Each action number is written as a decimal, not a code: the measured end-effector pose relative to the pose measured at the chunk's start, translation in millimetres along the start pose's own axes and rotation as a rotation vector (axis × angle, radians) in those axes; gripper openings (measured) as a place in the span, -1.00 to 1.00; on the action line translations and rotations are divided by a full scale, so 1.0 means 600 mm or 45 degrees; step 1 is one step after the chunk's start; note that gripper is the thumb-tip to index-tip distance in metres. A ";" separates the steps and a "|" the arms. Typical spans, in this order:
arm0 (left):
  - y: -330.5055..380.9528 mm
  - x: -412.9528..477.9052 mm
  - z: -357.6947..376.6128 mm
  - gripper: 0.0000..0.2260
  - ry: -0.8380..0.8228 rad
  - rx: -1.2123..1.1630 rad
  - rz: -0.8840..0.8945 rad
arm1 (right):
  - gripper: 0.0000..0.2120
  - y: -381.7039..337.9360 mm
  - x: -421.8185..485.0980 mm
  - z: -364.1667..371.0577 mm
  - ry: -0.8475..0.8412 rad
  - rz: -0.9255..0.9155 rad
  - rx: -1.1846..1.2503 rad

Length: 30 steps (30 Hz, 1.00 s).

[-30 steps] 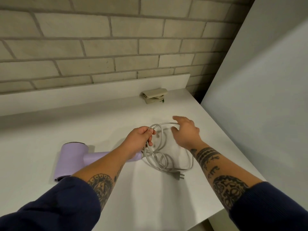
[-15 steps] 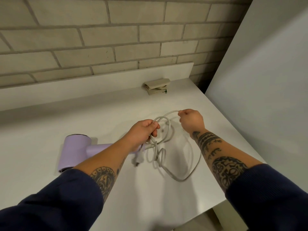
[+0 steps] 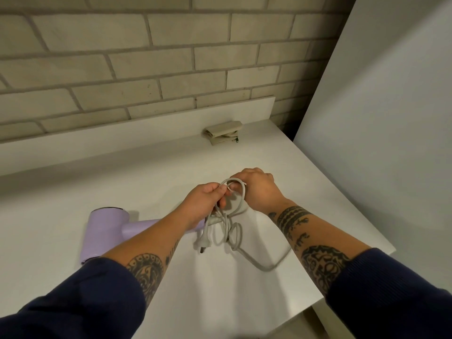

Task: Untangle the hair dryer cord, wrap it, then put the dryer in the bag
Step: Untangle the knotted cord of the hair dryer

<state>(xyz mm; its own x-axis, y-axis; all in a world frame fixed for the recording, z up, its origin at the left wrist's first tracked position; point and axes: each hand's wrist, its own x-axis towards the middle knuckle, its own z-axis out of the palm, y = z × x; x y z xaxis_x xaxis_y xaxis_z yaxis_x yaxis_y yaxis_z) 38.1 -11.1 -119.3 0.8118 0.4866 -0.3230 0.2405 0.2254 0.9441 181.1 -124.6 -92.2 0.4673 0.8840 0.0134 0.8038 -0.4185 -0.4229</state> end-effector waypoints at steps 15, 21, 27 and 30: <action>0.000 -0.006 -0.008 -0.72 -0.001 0.181 -0.004 | -0.65 0.015 -0.014 -0.006 0.126 0.262 0.066; 0.002 -0.010 -0.003 -0.74 0.028 0.136 0.037 | -0.85 0.004 0.002 -0.001 0.008 0.192 0.145; 0.005 -0.011 0.000 -0.79 0.033 -0.029 -0.046 | -0.85 0.027 -0.012 -0.006 0.165 0.564 0.510; 0.004 -0.012 -0.001 -0.81 0.030 0.026 -0.021 | -0.86 0.039 -0.020 -0.011 0.282 0.664 0.609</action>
<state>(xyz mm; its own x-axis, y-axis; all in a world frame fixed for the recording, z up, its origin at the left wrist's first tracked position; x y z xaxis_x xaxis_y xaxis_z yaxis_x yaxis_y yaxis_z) 32.4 -13.8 -114.4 0.7950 0.5024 -0.3399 0.2650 0.2164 0.9397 196.8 -146.6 -96.6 0.8485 0.5114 -0.1357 0.2329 -0.5912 -0.7722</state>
